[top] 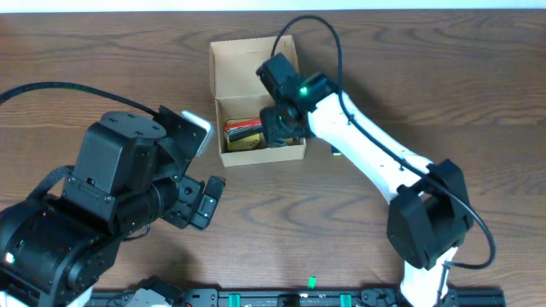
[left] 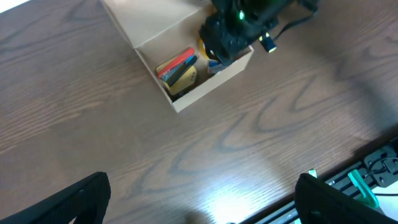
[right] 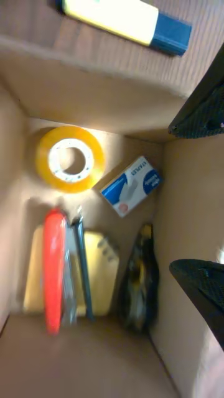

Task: Pack container
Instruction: 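Release the staples box beside the tape and raise the right gripper, then move the right gripper over the yellow highlighter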

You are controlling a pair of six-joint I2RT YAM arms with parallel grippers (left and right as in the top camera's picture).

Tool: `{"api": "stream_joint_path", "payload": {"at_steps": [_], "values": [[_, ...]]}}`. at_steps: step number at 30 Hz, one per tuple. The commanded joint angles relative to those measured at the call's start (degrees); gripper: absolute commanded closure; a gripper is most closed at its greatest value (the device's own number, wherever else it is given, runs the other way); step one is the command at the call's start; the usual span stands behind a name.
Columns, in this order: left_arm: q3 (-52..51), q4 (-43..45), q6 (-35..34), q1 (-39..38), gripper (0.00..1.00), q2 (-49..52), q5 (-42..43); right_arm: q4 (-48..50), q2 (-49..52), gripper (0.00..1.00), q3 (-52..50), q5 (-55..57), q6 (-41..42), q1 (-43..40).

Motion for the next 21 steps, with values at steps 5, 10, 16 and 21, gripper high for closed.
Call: {"api": "stream_joint_path", "payload": {"at_steps": [5,10,16,21], "values": [[-0.4,-0.1,0.2,0.2,0.05,0.0,-0.2,-3.7,-6.8,0.31,9.8,5.6,-3.7,-1.3],[-0.4,-0.1,0.2,0.2,0.05,0.0,-0.2,-8.0,-7.8,0.28,9.5,8.6,-3.7,-5.9],[-0.4,-0.1,0.2,0.2,0.05,0.0,-0.2,-6.8,-7.8,0.29,0.9,8.2,-3.7,-12.5],[-0.4,-0.1,0.2,0.2,0.05,0.0,-0.2,0.6,-7.8,0.28,-10.5,5.4,-3.7,-14.2]]}}
